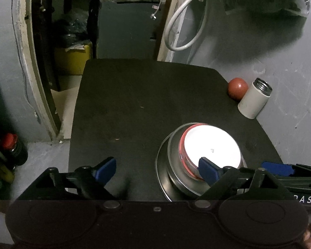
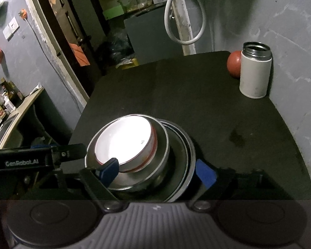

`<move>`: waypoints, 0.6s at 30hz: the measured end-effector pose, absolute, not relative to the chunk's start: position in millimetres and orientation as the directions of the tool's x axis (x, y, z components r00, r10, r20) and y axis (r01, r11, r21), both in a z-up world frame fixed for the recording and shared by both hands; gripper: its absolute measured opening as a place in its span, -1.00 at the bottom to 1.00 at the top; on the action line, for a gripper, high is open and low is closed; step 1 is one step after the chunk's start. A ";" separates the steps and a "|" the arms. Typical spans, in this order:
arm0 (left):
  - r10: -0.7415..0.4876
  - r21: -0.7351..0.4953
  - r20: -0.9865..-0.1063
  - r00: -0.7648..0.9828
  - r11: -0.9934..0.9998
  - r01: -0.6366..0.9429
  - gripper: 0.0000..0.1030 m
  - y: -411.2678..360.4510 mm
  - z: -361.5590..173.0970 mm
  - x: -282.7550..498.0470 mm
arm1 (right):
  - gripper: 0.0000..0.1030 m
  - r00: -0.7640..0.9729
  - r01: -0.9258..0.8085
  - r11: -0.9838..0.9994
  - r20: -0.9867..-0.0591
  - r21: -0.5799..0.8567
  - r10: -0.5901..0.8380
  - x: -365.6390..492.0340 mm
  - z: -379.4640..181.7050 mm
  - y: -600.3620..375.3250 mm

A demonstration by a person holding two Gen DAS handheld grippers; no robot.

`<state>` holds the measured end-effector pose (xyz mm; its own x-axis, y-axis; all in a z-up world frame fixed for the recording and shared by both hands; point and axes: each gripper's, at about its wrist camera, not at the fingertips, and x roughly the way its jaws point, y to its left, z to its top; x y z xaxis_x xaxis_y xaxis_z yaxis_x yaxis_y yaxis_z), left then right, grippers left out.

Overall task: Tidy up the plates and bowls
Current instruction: 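Open both grippers and withdraw them from the stack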

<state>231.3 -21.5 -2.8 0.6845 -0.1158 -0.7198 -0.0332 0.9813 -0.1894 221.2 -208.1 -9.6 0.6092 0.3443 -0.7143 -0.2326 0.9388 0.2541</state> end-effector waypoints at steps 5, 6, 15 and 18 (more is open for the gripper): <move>-0.108 -0.194 -0.704 0.702 0.980 -0.044 0.80 -19.9 -0.2 225.3 | 0.79 0.633 -0.228 0.940 -0.695 0.255 0.342 219.4 -7.1 -211.1; -0.106 -0.196 -0.702 0.704 0.979 -0.048 0.83 -19.7 0.2 224.4 | 0.84 0.636 -0.227 0.940 -0.692 0.254 0.341 219.3 -6.7 -212.3; -0.105 -0.217 -0.678 0.728 0.974 -0.061 0.95 -20.7 2.9 213.6 | 0.99 0.686 -0.199 0.949 -0.657 0.244 0.313 209.4 -1.3 -223.2; -0.106 -0.217 -0.669 0.736 0.975 -0.057 0.98 -22.2 4.4 209.3 | 0.99 0.702 -0.181 0.955 -0.649 0.236 0.293 204.4 0.8 -225.5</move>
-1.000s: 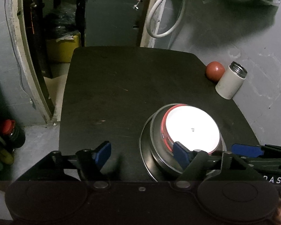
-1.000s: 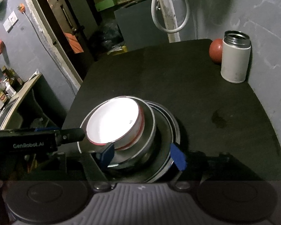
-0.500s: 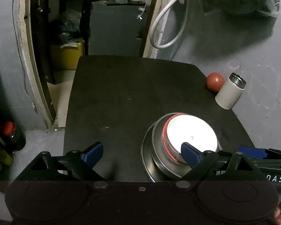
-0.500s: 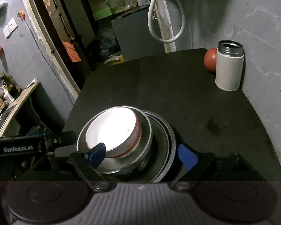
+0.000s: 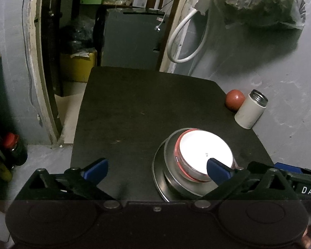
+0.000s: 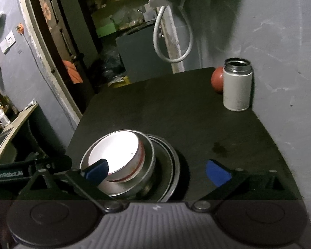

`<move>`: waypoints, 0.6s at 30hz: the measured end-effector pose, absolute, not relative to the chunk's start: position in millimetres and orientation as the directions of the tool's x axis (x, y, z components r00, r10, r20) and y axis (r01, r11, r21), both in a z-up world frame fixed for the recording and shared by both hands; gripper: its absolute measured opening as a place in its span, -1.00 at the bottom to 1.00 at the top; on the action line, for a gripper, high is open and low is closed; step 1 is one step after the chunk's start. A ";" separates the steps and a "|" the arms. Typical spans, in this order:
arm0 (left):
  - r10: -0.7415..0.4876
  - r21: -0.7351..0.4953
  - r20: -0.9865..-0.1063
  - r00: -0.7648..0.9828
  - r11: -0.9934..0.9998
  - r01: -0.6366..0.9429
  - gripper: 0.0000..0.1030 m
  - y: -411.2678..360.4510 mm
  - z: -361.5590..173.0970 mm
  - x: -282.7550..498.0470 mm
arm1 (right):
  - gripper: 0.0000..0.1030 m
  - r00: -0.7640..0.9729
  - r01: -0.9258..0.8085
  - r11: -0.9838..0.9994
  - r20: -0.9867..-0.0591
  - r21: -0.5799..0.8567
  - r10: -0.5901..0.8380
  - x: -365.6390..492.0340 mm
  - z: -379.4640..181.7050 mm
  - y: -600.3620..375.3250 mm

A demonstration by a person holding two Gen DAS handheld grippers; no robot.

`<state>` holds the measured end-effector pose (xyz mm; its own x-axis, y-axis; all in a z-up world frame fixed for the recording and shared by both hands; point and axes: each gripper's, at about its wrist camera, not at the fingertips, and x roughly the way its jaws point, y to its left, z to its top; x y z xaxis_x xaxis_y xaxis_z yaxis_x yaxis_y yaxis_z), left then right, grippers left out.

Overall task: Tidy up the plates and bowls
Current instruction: 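Open both grippers and withdraw them from the stack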

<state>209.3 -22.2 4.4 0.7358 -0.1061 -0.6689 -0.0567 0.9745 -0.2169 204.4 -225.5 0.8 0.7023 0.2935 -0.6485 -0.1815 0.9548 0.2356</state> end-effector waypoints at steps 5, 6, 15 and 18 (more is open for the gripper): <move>-0.111 -0.222 -0.665 0.739 0.974 -0.054 0.98 -22.7 6.6 201.7 | 0.99 0.722 -0.159 0.959 -0.635 0.235 0.276 195.1 5.0 -228.5; -0.113 -0.224 -0.663 0.740 0.973 -0.053 0.98 -22.4 7.2 199.7 | 0.99 0.725 -0.155 0.959 -0.633 0.235 0.272 192.6 5.7 -228.7; -0.125 -0.223 -0.634 0.763 0.974 -0.026 0.98 -19.6 16.7 178.6 | 0.99 0.754 -0.136 0.964 -0.607 0.230 0.252 167.4 16.6 -223.8; -0.129 -0.227 -0.626 0.769 0.974 -0.021 0.98 -16.1 19.4 170.1 | 0.99 0.763 -0.137 0.964 -0.596 0.229 0.250 158.0 19.3 -220.3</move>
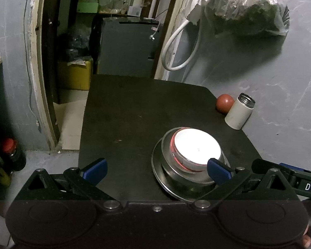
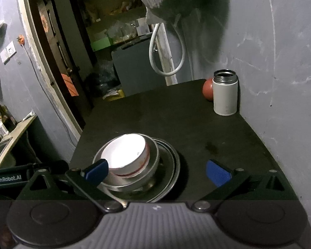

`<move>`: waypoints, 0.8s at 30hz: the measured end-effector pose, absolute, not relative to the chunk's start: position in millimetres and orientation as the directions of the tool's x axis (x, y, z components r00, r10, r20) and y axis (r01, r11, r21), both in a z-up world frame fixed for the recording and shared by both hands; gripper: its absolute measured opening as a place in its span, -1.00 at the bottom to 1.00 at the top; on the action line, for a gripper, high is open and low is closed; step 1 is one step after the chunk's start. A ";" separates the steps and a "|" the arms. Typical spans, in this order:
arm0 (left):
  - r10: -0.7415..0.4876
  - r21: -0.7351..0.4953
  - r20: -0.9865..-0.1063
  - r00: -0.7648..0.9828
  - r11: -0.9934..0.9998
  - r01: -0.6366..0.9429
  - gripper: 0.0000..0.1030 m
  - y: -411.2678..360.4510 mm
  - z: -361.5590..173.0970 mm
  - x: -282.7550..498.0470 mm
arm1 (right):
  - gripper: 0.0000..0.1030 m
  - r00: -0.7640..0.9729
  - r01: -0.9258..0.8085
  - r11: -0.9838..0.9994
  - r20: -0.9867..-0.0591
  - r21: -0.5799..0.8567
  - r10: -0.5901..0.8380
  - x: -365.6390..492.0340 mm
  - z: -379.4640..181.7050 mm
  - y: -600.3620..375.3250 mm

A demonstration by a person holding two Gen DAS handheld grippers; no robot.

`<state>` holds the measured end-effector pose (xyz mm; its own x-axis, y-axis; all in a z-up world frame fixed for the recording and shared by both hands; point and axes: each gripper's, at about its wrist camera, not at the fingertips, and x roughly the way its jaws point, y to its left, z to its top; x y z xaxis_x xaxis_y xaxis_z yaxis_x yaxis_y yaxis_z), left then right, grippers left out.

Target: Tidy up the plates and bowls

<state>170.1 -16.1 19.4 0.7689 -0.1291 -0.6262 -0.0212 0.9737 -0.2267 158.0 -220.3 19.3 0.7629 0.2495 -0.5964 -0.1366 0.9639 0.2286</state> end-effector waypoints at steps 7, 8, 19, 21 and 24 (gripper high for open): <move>-0.129 -0.224 -0.603 0.787 0.974 -0.012 0.98 -7.9 22.5 142.6 | 0.99 0.784 -0.127 0.969 -0.576 0.214 0.230 129.6 24.5 -210.7; -0.129 -0.225 -0.601 0.789 0.974 -0.011 0.98 -6.5 22.9 137.3 | 0.99 0.788 -0.123 0.969 -0.573 0.213 0.226 124.9 25.3 -209.4; -0.124 -0.205 -0.585 0.801 0.979 0.001 0.98 2.6 31.8 80.2 | 0.99 0.809 -0.107 0.971 -0.549 0.216 0.211 69.7 32.7 -197.6; -0.123 -0.203 -0.585 0.802 0.979 0.002 0.98 3.9 32.3 72.0 | 0.99 0.811 -0.106 0.971 -0.546 0.216 0.210 62.2 33.6 -195.7; -0.124 -0.200 -0.580 0.805 0.980 0.007 0.98 6.6 33.0 62.4 | 0.99 0.815 -0.105 0.971 -0.541 0.215 0.208 51.0 35.3 -193.7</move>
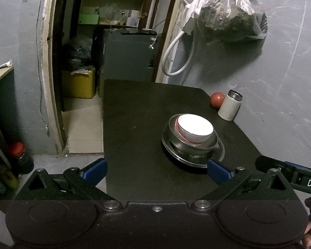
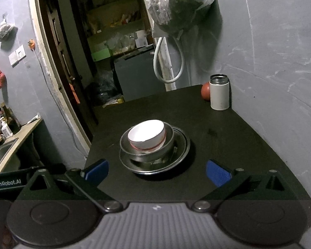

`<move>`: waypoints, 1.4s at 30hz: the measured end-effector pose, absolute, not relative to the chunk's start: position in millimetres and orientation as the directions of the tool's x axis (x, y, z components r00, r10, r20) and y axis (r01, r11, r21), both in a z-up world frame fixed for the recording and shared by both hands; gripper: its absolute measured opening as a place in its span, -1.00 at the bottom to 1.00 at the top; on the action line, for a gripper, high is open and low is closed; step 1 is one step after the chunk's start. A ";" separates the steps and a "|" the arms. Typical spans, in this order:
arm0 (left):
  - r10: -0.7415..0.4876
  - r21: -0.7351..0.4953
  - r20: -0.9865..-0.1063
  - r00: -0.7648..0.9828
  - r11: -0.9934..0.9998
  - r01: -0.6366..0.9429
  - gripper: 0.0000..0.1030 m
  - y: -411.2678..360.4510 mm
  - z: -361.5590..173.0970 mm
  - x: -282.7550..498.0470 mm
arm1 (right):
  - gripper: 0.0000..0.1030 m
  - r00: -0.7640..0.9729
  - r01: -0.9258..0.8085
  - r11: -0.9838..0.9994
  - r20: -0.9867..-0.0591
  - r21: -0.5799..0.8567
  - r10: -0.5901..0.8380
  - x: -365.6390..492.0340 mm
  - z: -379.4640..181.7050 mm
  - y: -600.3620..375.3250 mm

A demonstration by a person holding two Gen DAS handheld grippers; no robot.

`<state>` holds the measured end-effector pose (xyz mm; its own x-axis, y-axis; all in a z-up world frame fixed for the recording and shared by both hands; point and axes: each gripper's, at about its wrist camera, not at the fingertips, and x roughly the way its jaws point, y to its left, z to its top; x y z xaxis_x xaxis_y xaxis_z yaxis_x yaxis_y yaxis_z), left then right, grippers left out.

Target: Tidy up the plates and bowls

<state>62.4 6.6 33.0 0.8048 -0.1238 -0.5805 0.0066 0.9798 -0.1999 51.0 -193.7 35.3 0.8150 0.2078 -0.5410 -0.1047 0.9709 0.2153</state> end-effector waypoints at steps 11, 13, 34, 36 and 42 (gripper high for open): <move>-0.137 -0.204 -0.558 0.818 0.979 0.024 0.98 9.6 34.3 37.1 | 0.99 0.824 -0.104 0.977 -0.534 0.186 0.189 18.8 44.1 -187.2; -0.138 -0.205 -0.559 0.818 0.978 0.025 0.98 9.6 33.8 35.3 | 0.99 0.824 -0.101 0.979 -0.536 0.179 0.183 13.6 44.8 -186.0; -0.117 -0.185 -0.553 0.825 0.983 0.015 0.98 18.4 22.0 -2.0 | 1.00 0.819 -0.102 0.981 -0.545 0.167 0.178 -17.3 41.1 -175.9; -0.113 -0.179 -0.551 0.827 0.984 0.015 0.98 18.8 19.9 -4.8 | 1.00 0.818 -0.099 0.981 -0.548 0.167 0.175 -18.9 39.5 -176.1; -0.109 -0.162 -0.556 0.824 0.987 0.021 0.98 18.3 13.8 -7.7 | 1.00 0.809 -0.088 0.984 -0.565 0.154 0.161 -22.6 32.1 -177.8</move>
